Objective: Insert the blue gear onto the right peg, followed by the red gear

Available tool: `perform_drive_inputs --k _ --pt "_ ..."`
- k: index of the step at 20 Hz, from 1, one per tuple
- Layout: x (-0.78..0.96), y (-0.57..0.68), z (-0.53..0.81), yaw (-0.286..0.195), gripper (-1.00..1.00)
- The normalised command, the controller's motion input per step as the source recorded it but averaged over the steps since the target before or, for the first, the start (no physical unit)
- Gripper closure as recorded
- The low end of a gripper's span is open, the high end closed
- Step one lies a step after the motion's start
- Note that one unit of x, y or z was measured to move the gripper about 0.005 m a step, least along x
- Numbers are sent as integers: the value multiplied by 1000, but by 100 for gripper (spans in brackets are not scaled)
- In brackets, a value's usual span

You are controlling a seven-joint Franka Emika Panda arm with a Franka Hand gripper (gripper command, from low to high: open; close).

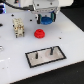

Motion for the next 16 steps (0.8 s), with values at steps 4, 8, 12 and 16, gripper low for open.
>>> perform_drive_inputs --k 4,8,12,16 --pt "810 -153 506 0 100" --pt "832 -150 481 0 100" --pt "856 -143 450 0 100" --pt "889 -128 366 0 100"
